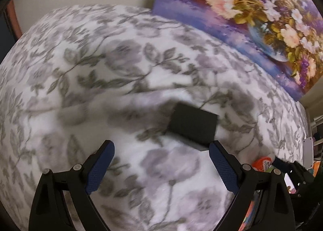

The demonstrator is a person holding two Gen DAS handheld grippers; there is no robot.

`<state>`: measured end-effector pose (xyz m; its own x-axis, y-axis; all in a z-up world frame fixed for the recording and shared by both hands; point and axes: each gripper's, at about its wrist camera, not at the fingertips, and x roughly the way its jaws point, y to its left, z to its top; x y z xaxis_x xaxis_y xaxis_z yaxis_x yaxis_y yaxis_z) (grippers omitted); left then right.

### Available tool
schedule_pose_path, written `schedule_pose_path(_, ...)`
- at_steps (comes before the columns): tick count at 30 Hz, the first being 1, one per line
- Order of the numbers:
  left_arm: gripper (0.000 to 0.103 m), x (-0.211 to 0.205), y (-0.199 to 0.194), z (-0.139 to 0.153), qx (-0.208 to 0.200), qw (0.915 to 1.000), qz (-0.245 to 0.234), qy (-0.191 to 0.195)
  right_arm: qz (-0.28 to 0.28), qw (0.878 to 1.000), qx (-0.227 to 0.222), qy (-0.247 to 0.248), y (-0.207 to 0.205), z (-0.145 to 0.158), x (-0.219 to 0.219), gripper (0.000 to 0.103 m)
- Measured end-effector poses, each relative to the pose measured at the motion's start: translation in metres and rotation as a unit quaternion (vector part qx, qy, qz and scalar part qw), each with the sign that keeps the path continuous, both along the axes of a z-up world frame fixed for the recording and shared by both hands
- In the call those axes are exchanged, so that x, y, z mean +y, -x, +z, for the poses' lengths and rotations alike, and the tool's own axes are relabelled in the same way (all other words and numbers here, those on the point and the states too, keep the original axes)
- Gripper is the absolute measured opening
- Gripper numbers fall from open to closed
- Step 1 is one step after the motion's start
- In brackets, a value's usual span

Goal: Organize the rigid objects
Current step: 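Close the left tool on the black charger cube, then carry the charger with the left tool while the right tool carries the glue bottle into the tray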

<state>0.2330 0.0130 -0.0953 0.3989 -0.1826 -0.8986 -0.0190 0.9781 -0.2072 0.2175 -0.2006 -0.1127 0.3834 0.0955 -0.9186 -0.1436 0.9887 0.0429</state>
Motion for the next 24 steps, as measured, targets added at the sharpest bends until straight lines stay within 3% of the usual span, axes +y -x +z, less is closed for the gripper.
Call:
schedule_pose_path(5, 0.095, -0.019, -0.005, 0.003, -0.031, 0.9989, -0.03, -0.018, -0.004, 1.0, -0.003, -0.009, 0.0, -0.002, 0.004, 0.08)
schedule_pose_path(8, 0.089, -0.028, -0.009, -0.003, -0.032, 0.9983, -0.04, -0.028, 0.0, 1.0, -0.005, -0.008, 0.003, -0.001, 0.004, 0.08)
schedule_pose_path(13, 0.055, -0.031, -0.008, -0.008, -0.03, 0.9979, -0.044, -0.037, -0.002, 1.0, -0.01, -0.014, 0.004, 0.0, 0.002, 0.08)
schedule_pose_path(17, 0.055, -0.023, -0.006, -0.006, -0.023, 0.9992, -0.032, -0.009, -0.008, 1.0, -0.012, -0.015, 0.005, 0.0, 0.003, 0.08)
schedule_pose_path(24, 0.055, -0.013, 0.01, 0.006, -0.011, 0.9998, -0.016, -0.005, -0.039, 0.999, -0.019, -0.032, 0.018, 0.011, -0.001, 0.08)
